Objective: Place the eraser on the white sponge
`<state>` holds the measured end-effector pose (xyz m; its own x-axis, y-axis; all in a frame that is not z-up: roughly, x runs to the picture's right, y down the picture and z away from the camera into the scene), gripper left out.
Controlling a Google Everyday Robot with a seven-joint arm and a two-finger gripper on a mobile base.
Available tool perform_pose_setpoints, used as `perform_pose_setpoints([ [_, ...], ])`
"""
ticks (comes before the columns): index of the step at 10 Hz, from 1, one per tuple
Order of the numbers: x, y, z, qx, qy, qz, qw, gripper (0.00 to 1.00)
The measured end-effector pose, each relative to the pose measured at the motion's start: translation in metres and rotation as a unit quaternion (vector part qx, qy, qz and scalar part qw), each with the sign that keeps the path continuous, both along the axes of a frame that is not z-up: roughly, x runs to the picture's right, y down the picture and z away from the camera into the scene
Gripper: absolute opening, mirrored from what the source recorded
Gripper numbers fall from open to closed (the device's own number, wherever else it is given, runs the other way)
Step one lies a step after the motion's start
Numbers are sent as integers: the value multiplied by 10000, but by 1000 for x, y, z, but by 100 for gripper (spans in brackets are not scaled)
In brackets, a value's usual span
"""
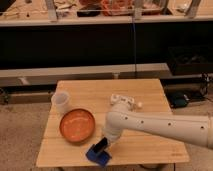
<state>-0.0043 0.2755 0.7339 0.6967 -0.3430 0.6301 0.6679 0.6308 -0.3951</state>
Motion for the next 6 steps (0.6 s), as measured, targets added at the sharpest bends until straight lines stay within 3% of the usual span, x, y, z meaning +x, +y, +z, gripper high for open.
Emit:
perform_pose_setpoints([
  [1, -9, 1, 0, -106, -265, -73, 9996, 0],
  [6, -30, 12, 7, -401, -330, -529, 9972, 0],
])
